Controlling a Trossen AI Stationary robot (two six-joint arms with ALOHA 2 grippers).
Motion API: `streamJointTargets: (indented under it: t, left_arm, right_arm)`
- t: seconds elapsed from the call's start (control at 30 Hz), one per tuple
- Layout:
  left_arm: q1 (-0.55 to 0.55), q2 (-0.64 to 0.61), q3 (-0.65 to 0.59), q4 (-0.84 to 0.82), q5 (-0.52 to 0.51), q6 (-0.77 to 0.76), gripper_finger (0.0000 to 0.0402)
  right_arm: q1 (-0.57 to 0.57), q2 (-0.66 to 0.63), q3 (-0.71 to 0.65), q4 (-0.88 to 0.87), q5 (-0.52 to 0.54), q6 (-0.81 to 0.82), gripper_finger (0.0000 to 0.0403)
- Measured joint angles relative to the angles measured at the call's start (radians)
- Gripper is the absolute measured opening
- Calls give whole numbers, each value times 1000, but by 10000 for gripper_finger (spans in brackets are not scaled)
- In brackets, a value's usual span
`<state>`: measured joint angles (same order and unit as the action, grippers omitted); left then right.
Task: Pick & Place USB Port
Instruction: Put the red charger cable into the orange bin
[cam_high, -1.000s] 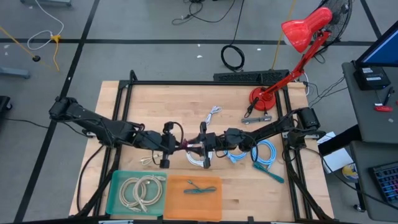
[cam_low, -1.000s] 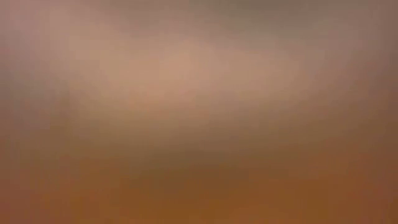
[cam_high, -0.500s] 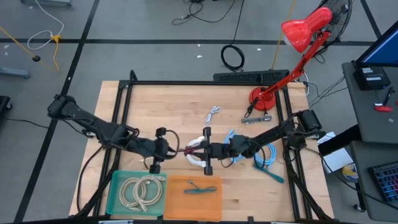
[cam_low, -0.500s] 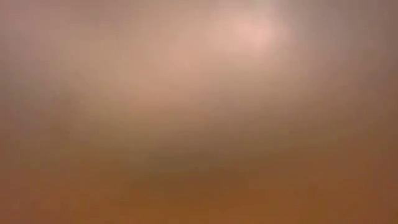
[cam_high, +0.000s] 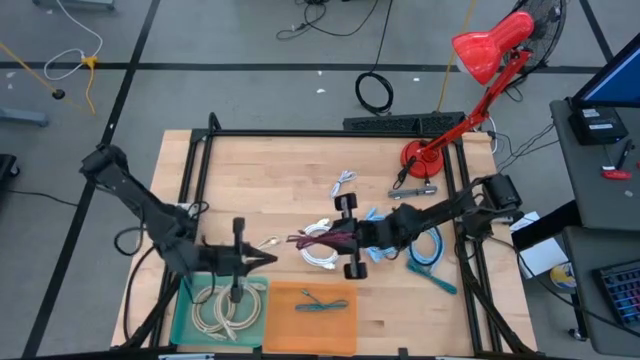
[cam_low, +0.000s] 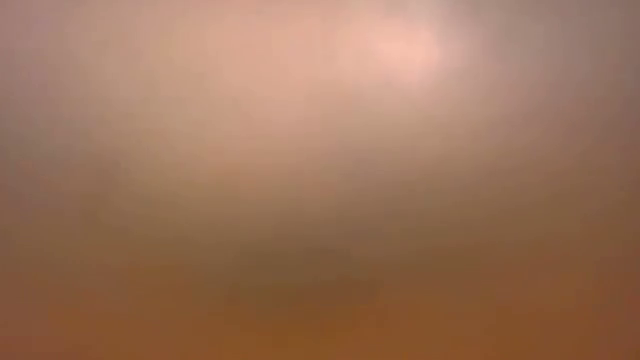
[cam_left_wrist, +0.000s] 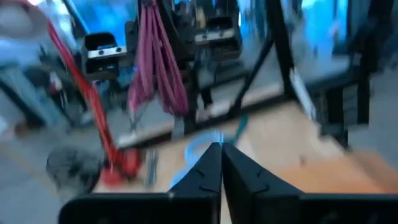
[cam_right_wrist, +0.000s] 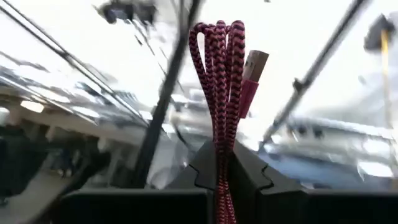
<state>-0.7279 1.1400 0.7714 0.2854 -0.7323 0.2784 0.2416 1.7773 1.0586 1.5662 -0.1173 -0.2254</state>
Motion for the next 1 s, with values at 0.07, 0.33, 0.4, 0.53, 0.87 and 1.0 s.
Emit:
streamJointTargets:
  t: [0.07,0.33,0.4,0.53,0.87,1.0]
  left_arm:
    - [12,9,-74,185,38,60,3]
    - [149,27,-276,692,168,165,36]
    - [198,30,-274,738,305,207,44]
    - [281,70,-219,734,543,377,61]
    - [337,202,-121,713,584,435,112]
    - [342,216,-101,713,616,477,127]
  right_arm:
    - [-8,-5,33,3,-72,4,8]
    - [-3,-3,117,-35,-161,-35,8]
    - [-4,0,124,-42,-180,-35,8]
    - [-18,-2,170,-71,-223,-8,8]
    - [-23,1,216,-255,-313,-9,8]
    - [-24,5,216,-259,-333,2,8]
